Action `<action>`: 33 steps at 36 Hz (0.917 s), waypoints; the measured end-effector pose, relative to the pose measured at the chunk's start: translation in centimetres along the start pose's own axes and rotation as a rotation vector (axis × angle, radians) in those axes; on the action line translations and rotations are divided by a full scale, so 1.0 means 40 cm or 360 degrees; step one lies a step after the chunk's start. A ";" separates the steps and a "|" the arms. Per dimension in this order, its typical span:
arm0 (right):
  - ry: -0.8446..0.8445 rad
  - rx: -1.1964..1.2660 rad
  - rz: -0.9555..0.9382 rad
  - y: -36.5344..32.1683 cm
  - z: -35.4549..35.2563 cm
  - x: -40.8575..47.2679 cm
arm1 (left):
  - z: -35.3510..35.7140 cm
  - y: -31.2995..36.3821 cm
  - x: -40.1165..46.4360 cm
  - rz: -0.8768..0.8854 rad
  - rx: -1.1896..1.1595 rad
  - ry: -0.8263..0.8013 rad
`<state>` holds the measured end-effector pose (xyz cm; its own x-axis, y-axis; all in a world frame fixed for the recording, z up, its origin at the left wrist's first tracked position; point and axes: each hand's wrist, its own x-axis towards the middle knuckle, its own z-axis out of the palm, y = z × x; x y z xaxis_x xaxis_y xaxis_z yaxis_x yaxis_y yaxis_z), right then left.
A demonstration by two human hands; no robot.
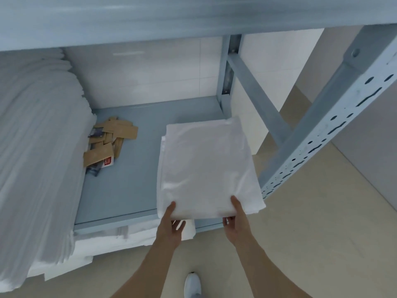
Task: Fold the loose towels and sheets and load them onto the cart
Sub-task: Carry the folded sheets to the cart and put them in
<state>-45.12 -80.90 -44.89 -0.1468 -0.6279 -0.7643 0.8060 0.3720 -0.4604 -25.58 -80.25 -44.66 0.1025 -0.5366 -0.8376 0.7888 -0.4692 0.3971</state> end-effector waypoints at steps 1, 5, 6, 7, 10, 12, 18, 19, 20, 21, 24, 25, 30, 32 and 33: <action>0.0004 -0.0004 -0.0022 0.000 0.002 -0.003 | 0.000 0.003 -0.005 0.0021 -0.0002 0.0006; 0.0021 -0.0043 -0.0031 0.005 -0.003 -0.035 | -0.013 0.013 -0.038 0.0070 0.0069 0.0011; 0.0019 -0.0067 -0.0024 0.007 -0.011 -0.048 | -0.022 0.011 -0.047 0.0071 0.0087 0.0014; 0.0015 -0.0089 -0.0016 0.010 -0.019 -0.061 | -0.032 0.006 -0.057 0.0071 0.0101 0.0023; 0.0000 -0.0134 0.0012 0.017 -0.066 -0.103 | -0.071 -0.026 -0.096 0.0061 0.0117 0.0070; -0.0011 -0.0161 0.0047 0.020 -0.107 -0.130 | -0.098 -0.054 -0.125 0.0054 0.0107 0.0087; -0.0151 -0.0296 0.0162 0.007 -0.233 -0.185 | -0.156 -0.117 -0.217 -0.0003 0.0137 0.0072; -0.0189 -0.0291 0.0164 -0.002 -0.250 -0.184 | -0.159 -0.120 -0.217 -0.0006 0.0129 0.0062; -0.0220 -0.0274 0.0152 -0.012 -0.267 -0.183 | -0.164 -0.124 -0.218 -0.0001 0.0122 0.0056; -0.0239 -0.0244 0.0135 -0.025 -0.282 -0.179 | -0.165 -0.127 -0.216 0.0003 0.0113 0.0049; -0.0226 -0.0210 0.0069 -0.067 -0.305 -0.159 | -0.163 -0.135 -0.200 0.0024 0.0097 0.0028; -0.0216 -0.0218 0.0062 -0.076 -0.303 -0.155 | -0.164 -0.137 -0.195 0.0033 0.0080 0.0024; -0.0127 -0.0180 0.0027 -0.074 -0.297 -0.135 | -0.200 -0.130 -0.160 -0.0009 -0.0029 -0.0124; -0.0073 -0.0085 0.0048 -0.081 -0.302 -0.119 | -0.213 -0.111 -0.142 -0.0079 -0.0015 -0.0235; -0.0040 -0.0039 0.0070 -0.090 -0.306 -0.108 | -0.216 -0.100 -0.132 -0.0104 0.0025 -0.0278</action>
<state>-54.42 -71.17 -45.47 -0.0971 -0.6275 -0.7726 0.7972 0.4157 -0.4378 -24.07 -69.49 -45.08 -0.0564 -0.6175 -0.7846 0.7806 -0.5172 0.3510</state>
